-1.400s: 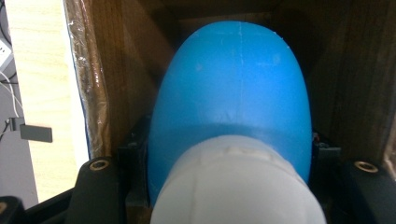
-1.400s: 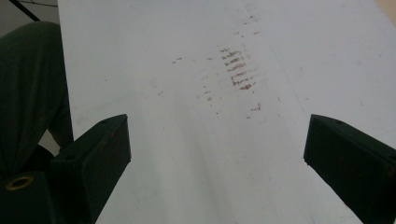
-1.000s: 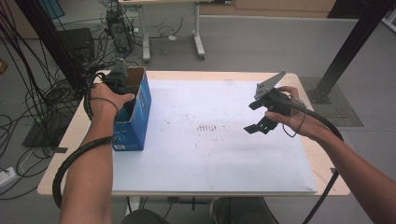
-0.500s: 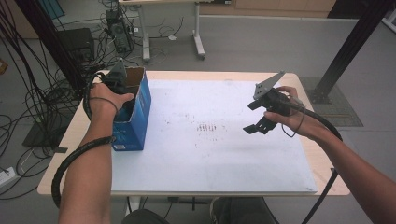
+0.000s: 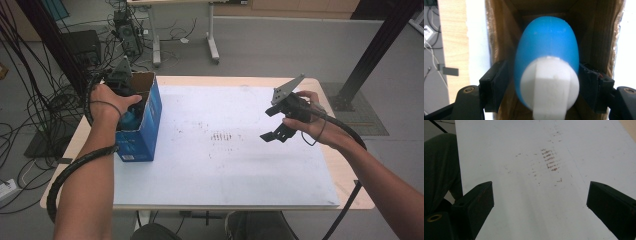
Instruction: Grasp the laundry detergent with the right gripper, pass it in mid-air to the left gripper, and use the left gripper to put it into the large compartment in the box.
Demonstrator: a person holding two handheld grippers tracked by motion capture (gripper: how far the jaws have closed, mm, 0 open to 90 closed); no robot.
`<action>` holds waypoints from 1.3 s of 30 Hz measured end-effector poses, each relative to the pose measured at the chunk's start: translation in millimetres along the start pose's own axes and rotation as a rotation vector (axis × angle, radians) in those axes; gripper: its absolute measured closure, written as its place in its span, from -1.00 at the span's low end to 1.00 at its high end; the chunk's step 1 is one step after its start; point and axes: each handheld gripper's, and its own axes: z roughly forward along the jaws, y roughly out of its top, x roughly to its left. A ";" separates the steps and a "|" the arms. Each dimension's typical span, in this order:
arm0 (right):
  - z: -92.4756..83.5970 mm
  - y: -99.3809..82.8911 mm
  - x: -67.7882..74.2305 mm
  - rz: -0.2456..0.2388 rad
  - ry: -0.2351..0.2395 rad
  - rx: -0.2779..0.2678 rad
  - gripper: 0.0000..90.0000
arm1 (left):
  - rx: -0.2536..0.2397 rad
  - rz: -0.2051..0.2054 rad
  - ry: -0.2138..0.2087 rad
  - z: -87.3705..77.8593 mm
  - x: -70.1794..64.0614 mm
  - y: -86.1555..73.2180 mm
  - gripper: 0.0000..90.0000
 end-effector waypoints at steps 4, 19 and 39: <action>0.5 2.0 0.4 -0.003 -0.001 0.000 -0.83 | -0.010 0.002 0.007 -7.2 1.5 -3.5 -0.36; -2.5 4.6 -9.0 0.005 -0.014 0.017 -0.83 | -0.077 0.056 -0.004 -49.5 -10.8 -13.1 -0.43; -25.3 -7.4 -49.4 0.075 -0.073 0.089 -0.83 | -0.164 0.195 -0.096 -83.0 -82.8 -16.0 -0.62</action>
